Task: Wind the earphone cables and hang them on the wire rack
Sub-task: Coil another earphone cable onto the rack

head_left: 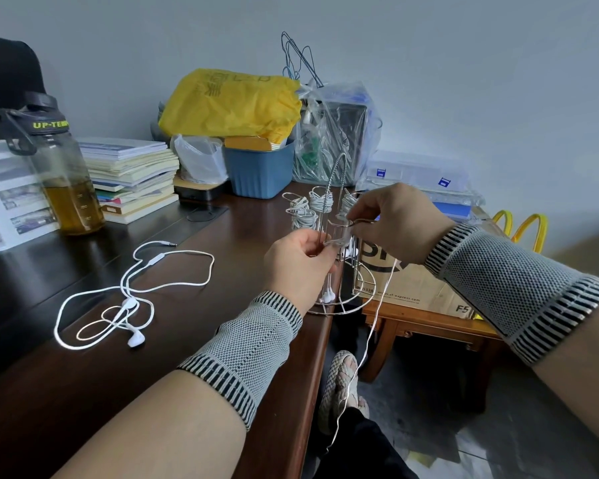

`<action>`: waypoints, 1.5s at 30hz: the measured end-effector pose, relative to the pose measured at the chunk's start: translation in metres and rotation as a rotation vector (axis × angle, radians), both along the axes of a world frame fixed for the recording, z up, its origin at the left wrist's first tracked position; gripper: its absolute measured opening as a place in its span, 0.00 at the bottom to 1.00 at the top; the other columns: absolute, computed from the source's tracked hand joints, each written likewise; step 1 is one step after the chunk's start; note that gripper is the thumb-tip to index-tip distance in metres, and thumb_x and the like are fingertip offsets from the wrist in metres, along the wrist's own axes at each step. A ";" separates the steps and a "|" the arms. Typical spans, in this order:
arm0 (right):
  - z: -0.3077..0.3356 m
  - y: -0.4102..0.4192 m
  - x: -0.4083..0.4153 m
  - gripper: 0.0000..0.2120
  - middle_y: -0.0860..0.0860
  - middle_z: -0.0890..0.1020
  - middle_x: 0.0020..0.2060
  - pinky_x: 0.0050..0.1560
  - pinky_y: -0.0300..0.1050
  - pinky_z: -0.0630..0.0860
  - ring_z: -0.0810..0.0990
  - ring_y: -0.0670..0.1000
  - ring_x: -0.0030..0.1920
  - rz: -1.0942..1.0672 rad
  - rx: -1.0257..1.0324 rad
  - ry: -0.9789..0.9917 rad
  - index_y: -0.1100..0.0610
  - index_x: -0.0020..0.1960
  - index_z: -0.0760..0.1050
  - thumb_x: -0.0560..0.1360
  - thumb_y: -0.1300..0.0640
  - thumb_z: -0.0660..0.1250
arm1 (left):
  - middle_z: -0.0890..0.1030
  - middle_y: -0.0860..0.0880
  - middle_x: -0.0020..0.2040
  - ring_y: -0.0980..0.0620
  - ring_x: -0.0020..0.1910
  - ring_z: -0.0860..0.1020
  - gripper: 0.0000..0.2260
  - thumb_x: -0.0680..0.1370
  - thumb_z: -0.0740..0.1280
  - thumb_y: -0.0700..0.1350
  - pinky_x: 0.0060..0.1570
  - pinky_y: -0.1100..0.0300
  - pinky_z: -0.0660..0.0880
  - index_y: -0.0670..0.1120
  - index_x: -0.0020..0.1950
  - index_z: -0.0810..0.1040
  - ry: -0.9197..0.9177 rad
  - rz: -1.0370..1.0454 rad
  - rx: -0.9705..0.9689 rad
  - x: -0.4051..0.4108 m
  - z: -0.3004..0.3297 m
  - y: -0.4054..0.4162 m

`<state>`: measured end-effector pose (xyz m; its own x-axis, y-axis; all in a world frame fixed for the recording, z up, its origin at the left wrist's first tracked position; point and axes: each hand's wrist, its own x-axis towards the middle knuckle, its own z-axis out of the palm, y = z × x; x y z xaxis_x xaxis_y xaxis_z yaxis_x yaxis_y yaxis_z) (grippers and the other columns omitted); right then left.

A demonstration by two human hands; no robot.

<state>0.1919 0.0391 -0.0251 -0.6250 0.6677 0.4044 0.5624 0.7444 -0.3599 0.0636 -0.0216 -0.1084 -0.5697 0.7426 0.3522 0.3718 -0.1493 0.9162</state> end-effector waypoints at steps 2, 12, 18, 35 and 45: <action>-0.001 0.000 0.000 0.06 0.50 0.82 0.43 0.24 0.24 0.67 0.72 0.39 0.28 -0.002 -0.011 0.021 0.58 0.51 0.81 0.74 0.61 0.70 | 0.84 0.52 0.33 0.62 0.29 0.80 0.05 0.74 0.74 0.46 0.31 0.67 0.73 0.52 0.40 0.80 0.004 -0.004 0.002 0.000 0.000 0.000; -0.028 0.006 -0.002 0.06 0.49 0.82 0.36 0.39 0.41 0.76 0.77 0.46 0.34 -0.076 -0.201 0.284 0.55 0.43 0.78 0.70 0.58 0.75 | 0.85 0.51 0.37 0.56 0.36 0.83 0.02 0.74 0.73 0.44 0.43 0.60 0.81 0.51 0.43 0.82 -0.004 0.003 0.000 -0.002 -0.003 0.003; -0.028 0.004 0.004 0.03 0.55 0.83 0.34 0.31 0.42 0.74 0.74 0.48 0.28 -0.122 -0.359 0.385 0.58 0.40 0.81 0.71 0.60 0.74 | 0.85 0.52 0.37 0.59 0.32 0.83 0.06 0.75 0.73 0.40 0.38 0.64 0.80 0.51 0.42 0.80 -0.033 -0.015 0.019 0.000 0.000 -0.001; 0.041 0.004 -0.015 0.12 0.50 0.75 0.18 0.29 0.39 0.78 0.75 0.47 0.22 -0.271 -0.299 -0.199 0.63 0.39 0.71 0.77 0.57 0.66 | 0.83 0.52 0.34 0.62 0.27 0.79 0.04 0.75 0.73 0.41 0.29 0.69 0.72 0.49 0.42 0.80 -0.088 -0.027 0.008 -0.001 -0.001 0.004; 0.045 -0.002 -0.036 0.07 0.52 0.76 0.25 0.30 0.39 0.76 0.76 0.47 0.24 -0.218 -0.493 -0.182 0.62 0.38 0.73 0.75 0.63 0.67 | 0.83 0.53 0.35 0.62 0.29 0.80 0.03 0.75 0.73 0.42 0.30 0.69 0.74 0.48 0.43 0.81 -0.084 -0.014 0.018 -0.001 -0.001 0.003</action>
